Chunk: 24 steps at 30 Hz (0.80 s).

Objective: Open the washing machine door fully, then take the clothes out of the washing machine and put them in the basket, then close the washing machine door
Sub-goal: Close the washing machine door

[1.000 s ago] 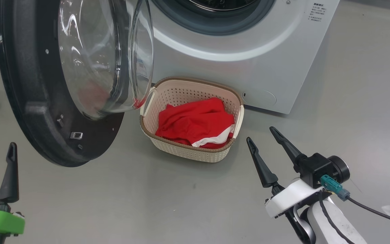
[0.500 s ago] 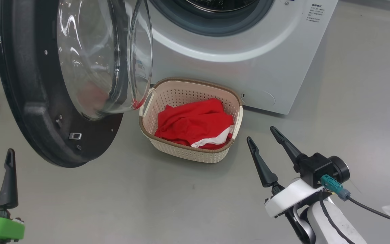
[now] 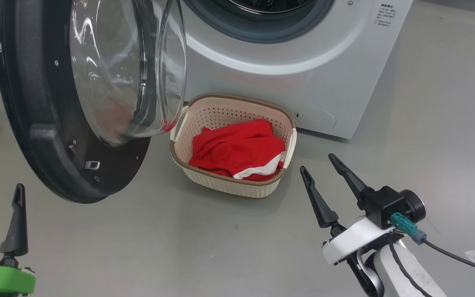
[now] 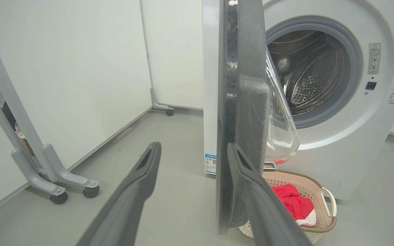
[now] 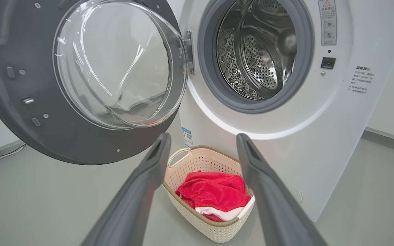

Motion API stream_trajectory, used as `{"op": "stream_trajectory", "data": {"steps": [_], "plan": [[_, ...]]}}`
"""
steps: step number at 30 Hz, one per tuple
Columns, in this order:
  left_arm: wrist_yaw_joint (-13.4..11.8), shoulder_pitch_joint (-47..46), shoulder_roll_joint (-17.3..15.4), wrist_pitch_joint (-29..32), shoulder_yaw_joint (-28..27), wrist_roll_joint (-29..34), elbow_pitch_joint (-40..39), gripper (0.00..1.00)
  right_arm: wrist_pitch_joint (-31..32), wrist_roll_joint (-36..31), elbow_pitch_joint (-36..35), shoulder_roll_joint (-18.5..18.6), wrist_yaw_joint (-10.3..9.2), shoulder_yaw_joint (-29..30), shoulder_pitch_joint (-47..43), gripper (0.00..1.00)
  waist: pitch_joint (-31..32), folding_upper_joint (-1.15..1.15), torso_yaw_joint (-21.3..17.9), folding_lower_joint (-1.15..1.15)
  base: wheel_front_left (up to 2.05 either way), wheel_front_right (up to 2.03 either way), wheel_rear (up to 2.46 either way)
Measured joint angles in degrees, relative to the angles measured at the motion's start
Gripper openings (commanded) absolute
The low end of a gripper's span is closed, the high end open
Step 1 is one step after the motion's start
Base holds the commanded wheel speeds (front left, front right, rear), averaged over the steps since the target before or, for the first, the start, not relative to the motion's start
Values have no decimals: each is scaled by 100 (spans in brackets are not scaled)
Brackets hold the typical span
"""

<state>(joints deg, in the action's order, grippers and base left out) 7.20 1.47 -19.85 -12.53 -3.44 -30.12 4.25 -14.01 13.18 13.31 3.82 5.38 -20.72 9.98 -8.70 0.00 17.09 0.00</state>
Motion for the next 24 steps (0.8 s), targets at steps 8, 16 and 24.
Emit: {"op": "stream_trajectory", "data": {"steps": [8, 16, 24], "plan": [[0, 0, 0, -43, 33, -1, 58, 100, 0, 0, -7, 0, -8, 0, 0, 100, -29, 0, 6, 0, 0, 0, 0], [0, -1, 0, -66, 42, -3, 86, 100, 0, 0, -8, 0, -29, 13, 1, 100, -50, 0, 31, 0, 0, 0, 0], [0, -1, 0, -73, 51, -4, 114, 100, -1, 0, -19, -1, -42, 26, 1, 100, -51, 0, 64, 0, 0, 0, 0]]}}
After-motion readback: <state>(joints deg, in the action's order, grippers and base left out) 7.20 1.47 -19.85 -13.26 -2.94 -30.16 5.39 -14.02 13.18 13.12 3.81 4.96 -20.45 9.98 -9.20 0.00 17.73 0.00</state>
